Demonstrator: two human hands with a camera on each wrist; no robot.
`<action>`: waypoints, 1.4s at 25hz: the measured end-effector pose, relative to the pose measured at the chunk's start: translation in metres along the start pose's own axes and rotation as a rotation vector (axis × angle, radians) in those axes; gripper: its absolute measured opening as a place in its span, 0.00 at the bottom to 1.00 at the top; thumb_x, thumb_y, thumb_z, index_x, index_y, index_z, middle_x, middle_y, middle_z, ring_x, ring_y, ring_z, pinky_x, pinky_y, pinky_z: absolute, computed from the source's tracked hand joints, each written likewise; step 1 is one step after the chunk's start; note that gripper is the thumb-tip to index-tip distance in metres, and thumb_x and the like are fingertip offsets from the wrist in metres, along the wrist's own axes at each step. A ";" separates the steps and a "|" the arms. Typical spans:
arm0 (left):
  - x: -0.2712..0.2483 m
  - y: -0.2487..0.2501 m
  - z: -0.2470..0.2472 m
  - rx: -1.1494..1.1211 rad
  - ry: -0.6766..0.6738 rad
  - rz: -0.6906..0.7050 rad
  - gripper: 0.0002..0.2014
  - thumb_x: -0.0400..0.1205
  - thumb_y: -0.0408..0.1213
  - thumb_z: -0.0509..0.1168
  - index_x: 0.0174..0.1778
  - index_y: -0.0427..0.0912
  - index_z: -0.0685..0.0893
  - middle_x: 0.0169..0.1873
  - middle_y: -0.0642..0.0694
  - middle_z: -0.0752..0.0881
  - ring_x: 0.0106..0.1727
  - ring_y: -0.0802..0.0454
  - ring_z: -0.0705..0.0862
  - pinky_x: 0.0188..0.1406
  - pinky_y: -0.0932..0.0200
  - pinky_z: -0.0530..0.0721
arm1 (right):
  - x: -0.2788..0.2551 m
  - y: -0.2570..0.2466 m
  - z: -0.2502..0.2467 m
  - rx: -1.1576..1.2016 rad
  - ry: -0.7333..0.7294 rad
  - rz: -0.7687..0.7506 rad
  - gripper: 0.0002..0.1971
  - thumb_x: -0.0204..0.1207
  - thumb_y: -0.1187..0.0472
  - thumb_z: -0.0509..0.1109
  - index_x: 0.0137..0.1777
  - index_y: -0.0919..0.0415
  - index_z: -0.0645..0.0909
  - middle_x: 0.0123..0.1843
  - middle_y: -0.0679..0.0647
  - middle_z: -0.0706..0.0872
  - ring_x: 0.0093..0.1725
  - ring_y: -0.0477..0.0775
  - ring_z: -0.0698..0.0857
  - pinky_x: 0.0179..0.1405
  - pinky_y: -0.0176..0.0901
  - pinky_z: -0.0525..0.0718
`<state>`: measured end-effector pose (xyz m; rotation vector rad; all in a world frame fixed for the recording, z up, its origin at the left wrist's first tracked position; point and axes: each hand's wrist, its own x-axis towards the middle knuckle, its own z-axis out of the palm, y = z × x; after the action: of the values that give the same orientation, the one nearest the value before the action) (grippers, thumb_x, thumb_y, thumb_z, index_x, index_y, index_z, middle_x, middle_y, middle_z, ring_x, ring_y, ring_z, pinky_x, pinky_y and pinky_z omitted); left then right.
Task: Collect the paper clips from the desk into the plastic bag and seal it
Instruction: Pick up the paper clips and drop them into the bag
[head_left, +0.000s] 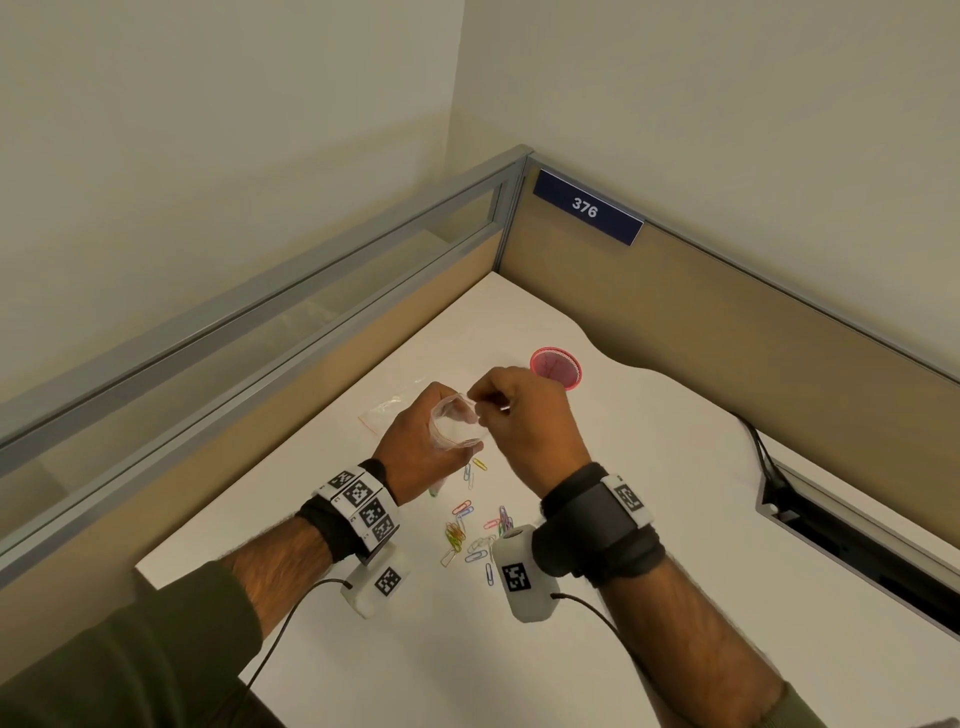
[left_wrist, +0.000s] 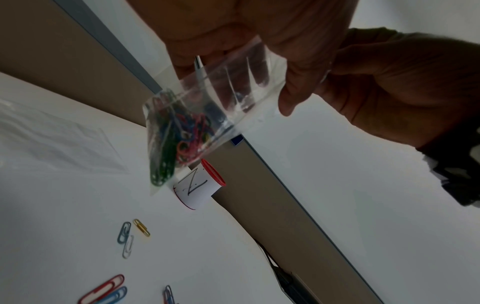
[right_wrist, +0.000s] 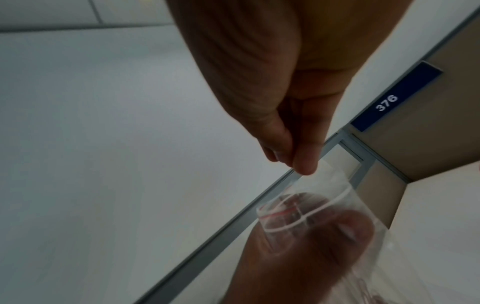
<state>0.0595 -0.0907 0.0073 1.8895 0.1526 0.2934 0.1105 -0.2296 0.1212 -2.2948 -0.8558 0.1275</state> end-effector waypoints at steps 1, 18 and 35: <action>-0.001 0.000 -0.003 -0.020 -0.001 -0.002 0.19 0.74 0.40 0.78 0.55 0.57 0.76 0.51 0.63 0.86 0.62 0.61 0.84 0.63 0.57 0.83 | 0.000 0.005 -0.004 0.050 0.045 0.012 0.08 0.77 0.69 0.67 0.49 0.60 0.86 0.45 0.53 0.88 0.44 0.51 0.86 0.47 0.40 0.87; -0.004 -0.013 -0.047 -0.102 0.125 -0.053 0.21 0.69 0.48 0.77 0.56 0.53 0.79 0.57 0.53 0.86 0.68 0.53 0.84 0.70 0.39 0.84 | -0.010 0.138 0.116 -0.460 -0.637 0.072 0.34 0.71 0.69 0.70 0.77 0.56 0.65 0.77 0.55 0.65 0.74 0.59 0.70 0.71 0.50 0.77; -0.009 0.002 -0.038 -0.063 0.099 -0.042 0.20 0.71 0.46 0.77 0.56 0.53 0.79 0.57 0.54 0.86 0.67 0.56 0.84 0.70 0.40 0.83 | -0.062 0.144 0.130 -0.450 -0.539 -0.083 0.10 0.77 0.64 0.63 0.55 0.59 0.81 0.57 0.56 0.79 0.59 0.61 0.78 0.50 0.43 0.75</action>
<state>0.0401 -0.0595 0.0195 1.8075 0.2465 0.3594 0.1004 -0.2749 -0.0770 -2.6827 -1.3614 0.5902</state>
